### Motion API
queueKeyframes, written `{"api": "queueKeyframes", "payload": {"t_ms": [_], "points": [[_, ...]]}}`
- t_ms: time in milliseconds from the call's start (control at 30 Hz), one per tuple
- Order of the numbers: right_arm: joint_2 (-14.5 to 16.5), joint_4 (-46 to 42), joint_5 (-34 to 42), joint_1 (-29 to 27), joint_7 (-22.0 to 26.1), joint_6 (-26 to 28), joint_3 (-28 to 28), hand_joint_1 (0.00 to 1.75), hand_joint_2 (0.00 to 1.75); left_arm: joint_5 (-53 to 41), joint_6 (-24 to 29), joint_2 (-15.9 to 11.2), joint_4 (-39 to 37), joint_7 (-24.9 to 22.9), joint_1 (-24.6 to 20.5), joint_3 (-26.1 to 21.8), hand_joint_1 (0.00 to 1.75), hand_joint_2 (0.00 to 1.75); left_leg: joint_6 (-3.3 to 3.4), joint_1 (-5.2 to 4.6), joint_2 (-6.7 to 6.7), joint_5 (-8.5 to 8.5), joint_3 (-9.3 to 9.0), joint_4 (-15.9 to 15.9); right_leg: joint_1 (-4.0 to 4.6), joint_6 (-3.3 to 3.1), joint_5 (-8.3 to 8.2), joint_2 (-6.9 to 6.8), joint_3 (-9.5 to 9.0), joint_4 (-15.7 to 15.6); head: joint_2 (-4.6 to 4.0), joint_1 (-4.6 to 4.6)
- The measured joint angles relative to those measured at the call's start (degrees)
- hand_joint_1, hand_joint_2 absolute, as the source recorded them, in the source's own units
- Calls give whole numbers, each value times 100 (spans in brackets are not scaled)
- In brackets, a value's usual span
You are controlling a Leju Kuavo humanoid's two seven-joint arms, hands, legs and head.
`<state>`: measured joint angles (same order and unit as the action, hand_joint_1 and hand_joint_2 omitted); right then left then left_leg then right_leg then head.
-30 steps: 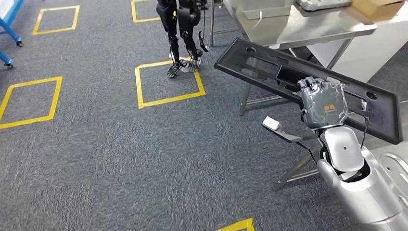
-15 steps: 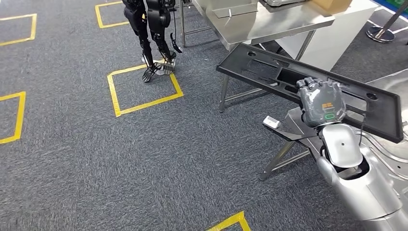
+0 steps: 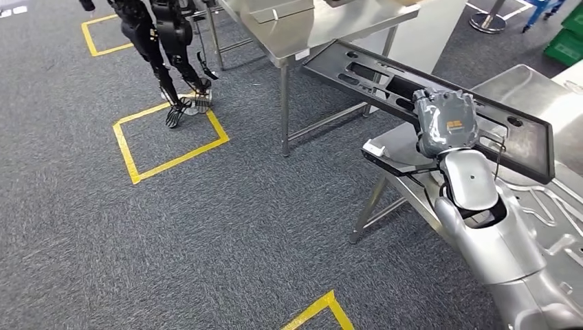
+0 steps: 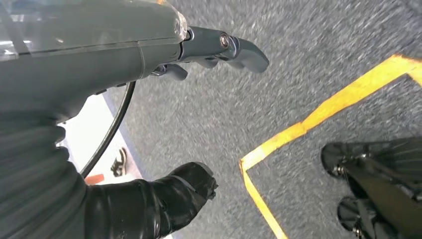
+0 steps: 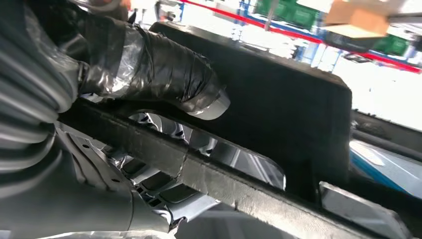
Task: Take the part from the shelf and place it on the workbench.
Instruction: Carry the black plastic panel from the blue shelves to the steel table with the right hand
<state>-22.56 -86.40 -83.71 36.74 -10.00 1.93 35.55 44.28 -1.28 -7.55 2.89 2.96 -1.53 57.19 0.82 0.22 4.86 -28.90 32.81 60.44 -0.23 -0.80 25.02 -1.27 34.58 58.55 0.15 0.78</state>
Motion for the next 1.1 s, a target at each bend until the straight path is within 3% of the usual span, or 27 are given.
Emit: {"api": "queueKeyframes", "payload": {"t_ms": [67,133,167,200,233,300,367,467,533,567,633,700,767,800,867,933,967,1033,1100], "points": [[103,62,3,72,-25,1,19,175,175,4,3,-33,2,-1,19,2,0,175,-43,27,-325,-338,288,632,-15,-55,-9,103,-13,-14,0,3],[170,113,9,103,-38,1,51,175,175,9,6,-52,3,-2,45,5,0,175,-63,33,-438,-584,658,1340,-7,-80,0,228,-10,2,0,4],[190,137,11,104,-42,1,69,175,175,11,6,-57,4,-3,53,6,0,175,-65,33,-451,-556,752,1473,-4,-86,7,296,-11,15,0,4],[206,157,14,106,-42,1,84,175,175,13,6,-59,4,-3,61,7,0,175,-60,35,-459,-406,737,1365,-3,-87,14,370,-13,29,0,4],[223,174,15,111,-42,1,94,175,175,13,6,-63,4,-3,67,8,0,175,-49,40,-497,-171,624,1047,-6,-80,26,443,-15,47,0,4],[253,197,18,131,-47,1,101,175,175,13,6,-77,4,-4,88,8,0,175,-22,59,-708,213,324,278,-11,-46,54,576,2,93,0,4],[299,233,28,171,-57,-6,103,175,175,5,2,-100,5,-13,96,16,0,175,-5,67,-850,293,184,-55,-21,8,58,691,48,128,0,3],[379,296,74,252,-63,-30,110,175,175,-32,-5,-132,9,-22,68,61,0,175,38,53,-717,296,149,-103,-41,97,27,861,84,111,0,4],[394,306,92,274,-64,-37,113,175,175,-44,-5,-135,10,-20,58,79,0,175,62,62,-671,312,137,-135,-33,123,23,903,87,107,0,5],[395,306,94,275,-64,-38,114,175,175,-44,-5,-135,11,-19,57,80,0,175,66,69,-666,314,135,-144,-35,123,27,903,88,110,0,5],[399,311,104,300,-67,-47,121,175,175,-48,-5,-144,16,-12,54,98,0,175,93,79,-617,331,119,-176,-28,136,109,718,134,206,0,-5],[409,315,142,346,-83,-68,167,175,175,-68,15,-154,21,36,70,149,0,175,138,75,-461,333,102,-198,-33,180,483,353,520,1015,0,-21],[399,291,181,323,-120,-79,206,175,175,-96,51,-152,22,90,88,205,0,175,157,69,-287,308,88,-195,-52,214,625,149,789,1570,0,-25],[352,239,192,254,-148,-59,206,175,175,-104,74,-140,22,98,90,230,0,175,154,69,-231,293,70,-194,-52,210,442,105,658,1309,0,-25],[147,54,220,21,-202,88,190,175,175,-111,138,-80,23,98,106,274,0,175,138,58,-151,255,15,-194,0,171,107,-139,239,498,0,-24],[-100,-132,239,-269,-205,316,134,175,175,-115,210,-3,23,90,139,309,0,175,100,36,-85,223,-25,-195,71,110,21,-312,17,60,0,-29],[-183,-183,233,-390,-179,399,97,175,175,-113,236,26,23,81,152,323,0,175,77,25,-31,210,-40,-201,98,84,39,-296,13,39,0,-31],[-262,-228,198,-557,-119,457,37,175,175,-90,258,70,23,66,163,347,0,175,22,18,76,159,-81,-201,68,31,12,-130,-1,-1,0,-33],[-280,-247,160,-637,-74,457,-1,175,175,-53,255,101,23,54,169,357,0,175,-21,26,-80,-24,-19,23,15,-33,-25,13,-39,-63,0,-29]]}}
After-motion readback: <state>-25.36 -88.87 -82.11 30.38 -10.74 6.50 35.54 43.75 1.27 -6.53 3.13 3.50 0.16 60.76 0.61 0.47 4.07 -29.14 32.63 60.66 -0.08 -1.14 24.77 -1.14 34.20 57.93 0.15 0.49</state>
